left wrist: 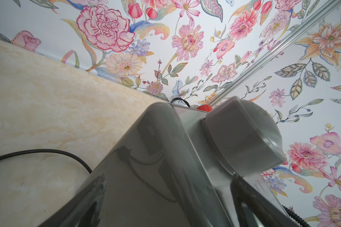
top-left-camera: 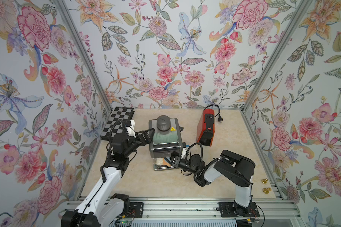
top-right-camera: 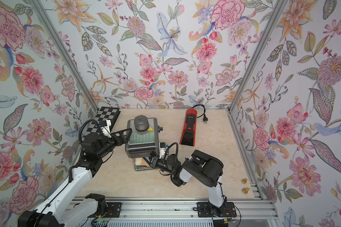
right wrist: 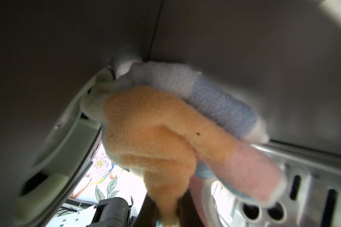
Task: Wipe the surface of a coffee machine
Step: Wipe the dirt from the surface of the coffee machine.
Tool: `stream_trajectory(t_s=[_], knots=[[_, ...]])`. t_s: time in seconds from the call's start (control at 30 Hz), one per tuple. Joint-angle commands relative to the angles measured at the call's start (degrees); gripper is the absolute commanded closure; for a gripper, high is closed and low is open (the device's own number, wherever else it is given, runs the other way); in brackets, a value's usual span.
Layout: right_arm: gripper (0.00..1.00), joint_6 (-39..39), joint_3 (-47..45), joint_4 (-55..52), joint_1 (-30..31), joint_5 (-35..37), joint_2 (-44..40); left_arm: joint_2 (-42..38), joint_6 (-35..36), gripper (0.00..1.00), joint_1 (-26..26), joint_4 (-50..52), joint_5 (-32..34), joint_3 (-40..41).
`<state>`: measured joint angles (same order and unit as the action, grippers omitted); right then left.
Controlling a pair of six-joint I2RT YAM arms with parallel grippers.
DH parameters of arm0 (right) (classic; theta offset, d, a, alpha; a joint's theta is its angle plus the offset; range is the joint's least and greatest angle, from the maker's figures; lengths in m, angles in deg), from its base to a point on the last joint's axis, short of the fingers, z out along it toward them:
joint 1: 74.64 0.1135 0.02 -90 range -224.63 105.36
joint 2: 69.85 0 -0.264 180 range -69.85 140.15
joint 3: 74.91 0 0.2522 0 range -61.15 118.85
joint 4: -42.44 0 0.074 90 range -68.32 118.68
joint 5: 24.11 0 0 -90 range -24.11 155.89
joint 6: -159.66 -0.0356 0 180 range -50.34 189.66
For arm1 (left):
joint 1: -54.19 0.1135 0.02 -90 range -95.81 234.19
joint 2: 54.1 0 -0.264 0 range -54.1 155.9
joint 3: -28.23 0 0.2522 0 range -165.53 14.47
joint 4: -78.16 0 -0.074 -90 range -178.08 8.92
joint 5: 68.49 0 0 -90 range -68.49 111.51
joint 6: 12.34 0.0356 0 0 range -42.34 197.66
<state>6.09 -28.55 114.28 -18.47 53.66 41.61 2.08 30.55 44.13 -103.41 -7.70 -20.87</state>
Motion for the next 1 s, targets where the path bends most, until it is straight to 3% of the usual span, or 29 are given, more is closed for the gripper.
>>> stream_trajectory(t_s=[0.0, 0.23, 0.63, 0.97], knots=[[1.00, -3.84, -1.35, 5.36, 1.08, 4.66, 0.25, -0.24, 2.04, 0.01, -0.10, 3.73, 0.02, 0.77], [1.00, -7.84, -0.67, 5.28, 3.16, 12.44, 0.74, -0.85, 1.86, 0.01, -0.13, 3.49, -0.41, 1.05], [1.00, -4.77, 3.79, -0.48, 3.03, 15.22, 1.51, -2.21, 1.63, 0.01, -0.13, 3.92, -0.18, 1.48], [1.00, 0.04, -4.88, -6.19, 2.31, 23.30, -7.87, -1.87, 1.55, 0.01, -0.12, 3.32, -0.25, 2.01]])
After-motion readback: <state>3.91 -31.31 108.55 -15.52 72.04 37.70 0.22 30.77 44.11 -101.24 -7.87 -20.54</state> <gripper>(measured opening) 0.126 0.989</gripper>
